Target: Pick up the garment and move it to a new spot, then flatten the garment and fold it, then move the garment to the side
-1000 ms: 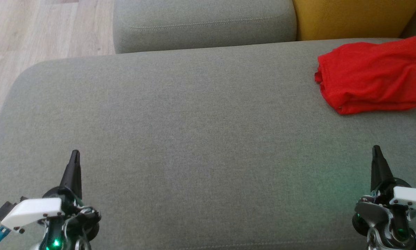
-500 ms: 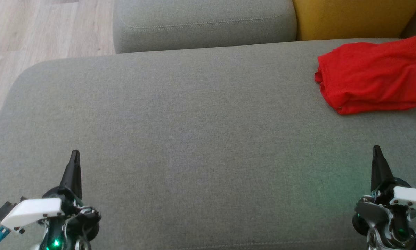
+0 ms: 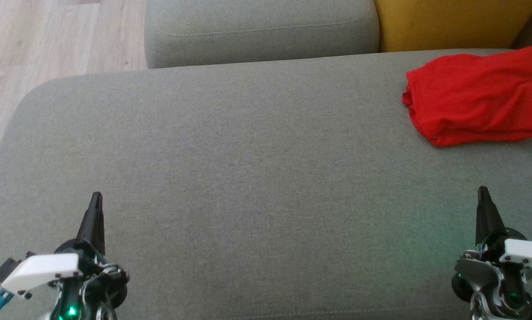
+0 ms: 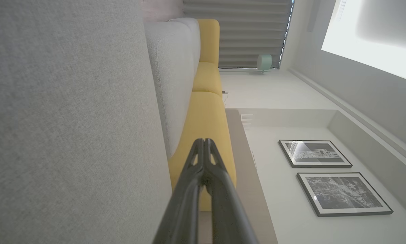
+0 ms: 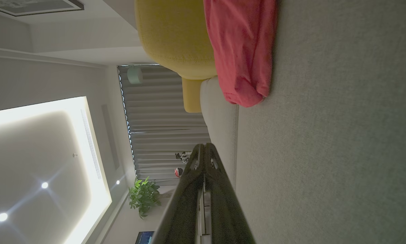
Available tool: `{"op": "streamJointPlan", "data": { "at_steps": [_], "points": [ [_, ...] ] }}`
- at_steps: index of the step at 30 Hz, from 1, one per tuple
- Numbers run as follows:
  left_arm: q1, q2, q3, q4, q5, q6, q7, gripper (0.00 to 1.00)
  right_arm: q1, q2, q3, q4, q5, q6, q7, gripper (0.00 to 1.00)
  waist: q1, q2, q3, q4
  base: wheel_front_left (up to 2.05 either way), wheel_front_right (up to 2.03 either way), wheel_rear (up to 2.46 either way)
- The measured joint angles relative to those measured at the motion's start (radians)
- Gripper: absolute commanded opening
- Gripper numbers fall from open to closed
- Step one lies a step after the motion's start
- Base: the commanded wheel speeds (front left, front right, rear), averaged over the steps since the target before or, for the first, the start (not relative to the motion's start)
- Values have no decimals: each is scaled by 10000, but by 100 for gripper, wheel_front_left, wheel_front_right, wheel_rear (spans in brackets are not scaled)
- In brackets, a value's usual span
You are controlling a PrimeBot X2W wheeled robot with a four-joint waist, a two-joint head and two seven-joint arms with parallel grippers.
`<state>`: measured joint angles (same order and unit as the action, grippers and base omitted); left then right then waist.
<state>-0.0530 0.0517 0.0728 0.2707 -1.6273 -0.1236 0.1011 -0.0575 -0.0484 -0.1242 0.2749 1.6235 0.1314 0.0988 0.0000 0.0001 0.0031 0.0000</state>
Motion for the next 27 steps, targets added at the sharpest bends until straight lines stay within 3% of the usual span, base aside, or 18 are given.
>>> {"op": "streamJointPlan", "data": {
  "at_steps": [27],
  "points": [
    [0,-29,23,0,58,0,27,0,0,6,-42,2,-42,0,27,0,0,0,0,0,0,0,0]
  ]
}}
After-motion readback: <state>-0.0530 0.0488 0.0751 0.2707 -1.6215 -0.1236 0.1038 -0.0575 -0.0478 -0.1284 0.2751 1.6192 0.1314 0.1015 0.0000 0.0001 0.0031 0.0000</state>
